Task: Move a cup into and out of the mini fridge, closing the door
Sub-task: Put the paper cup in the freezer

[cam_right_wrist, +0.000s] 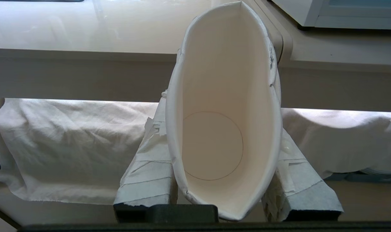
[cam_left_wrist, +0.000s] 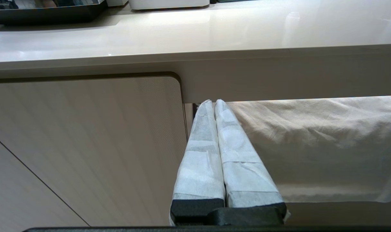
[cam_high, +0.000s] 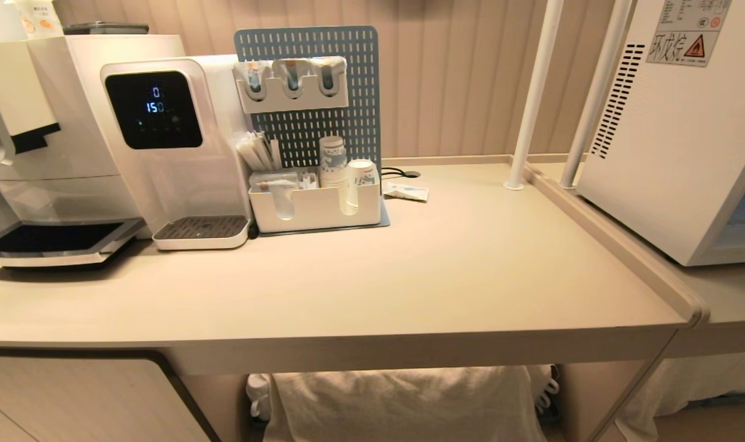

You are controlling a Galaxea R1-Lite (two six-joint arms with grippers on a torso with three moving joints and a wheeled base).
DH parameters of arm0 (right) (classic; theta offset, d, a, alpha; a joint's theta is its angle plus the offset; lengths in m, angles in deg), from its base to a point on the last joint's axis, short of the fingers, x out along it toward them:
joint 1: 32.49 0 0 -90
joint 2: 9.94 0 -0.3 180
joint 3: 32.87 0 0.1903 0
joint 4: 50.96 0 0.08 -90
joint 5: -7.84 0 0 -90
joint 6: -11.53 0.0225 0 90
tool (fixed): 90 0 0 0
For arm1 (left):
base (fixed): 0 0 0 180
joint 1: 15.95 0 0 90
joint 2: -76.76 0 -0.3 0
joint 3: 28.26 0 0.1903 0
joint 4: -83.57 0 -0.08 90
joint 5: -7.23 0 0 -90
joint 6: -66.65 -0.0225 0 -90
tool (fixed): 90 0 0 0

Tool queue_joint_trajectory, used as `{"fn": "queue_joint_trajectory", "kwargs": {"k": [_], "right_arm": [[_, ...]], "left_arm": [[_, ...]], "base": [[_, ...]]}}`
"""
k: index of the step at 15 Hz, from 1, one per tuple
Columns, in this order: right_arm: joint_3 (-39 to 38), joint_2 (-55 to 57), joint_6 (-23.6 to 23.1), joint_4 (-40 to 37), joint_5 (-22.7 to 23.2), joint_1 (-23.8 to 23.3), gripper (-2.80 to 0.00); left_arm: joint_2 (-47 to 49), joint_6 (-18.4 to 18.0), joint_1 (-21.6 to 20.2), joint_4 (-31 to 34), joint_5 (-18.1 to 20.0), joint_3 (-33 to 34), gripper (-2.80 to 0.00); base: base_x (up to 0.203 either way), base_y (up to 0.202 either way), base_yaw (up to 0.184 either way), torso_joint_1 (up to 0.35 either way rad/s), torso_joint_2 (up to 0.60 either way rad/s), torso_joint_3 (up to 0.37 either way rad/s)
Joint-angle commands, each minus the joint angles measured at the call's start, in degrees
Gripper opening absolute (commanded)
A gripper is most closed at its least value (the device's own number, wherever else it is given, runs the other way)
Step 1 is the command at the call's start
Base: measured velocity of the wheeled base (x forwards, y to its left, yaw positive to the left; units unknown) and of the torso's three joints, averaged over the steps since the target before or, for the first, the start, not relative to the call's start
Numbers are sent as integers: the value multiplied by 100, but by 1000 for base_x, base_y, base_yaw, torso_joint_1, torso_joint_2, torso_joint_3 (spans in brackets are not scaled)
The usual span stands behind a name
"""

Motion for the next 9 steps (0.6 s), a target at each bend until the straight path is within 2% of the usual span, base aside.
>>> {"fn": "queue_joint_trajectory", "kwargs": {"k": [1,3,6,9], "right_arm": [[-1,2,72,-7,-5,2,-280],[-1,2,111,-7,-11,2,-280],[-1,7,111,-7,-11,2,-280],[-1,5,93,-7,-6,2,-280]], "left_arm": [[7,-2,-2,-1,0,0,-280],[7,-2,-2,-1,0,0,-280],[-1,-193,-2,11,60,0,-280],[5,-49,-2,1,6,0,-280]], "base": [[0,0,0,0,0,0],[0,0,0,0,0,0],[0,0,0,0,0,0],[0,0,0,0,0,0]]}}
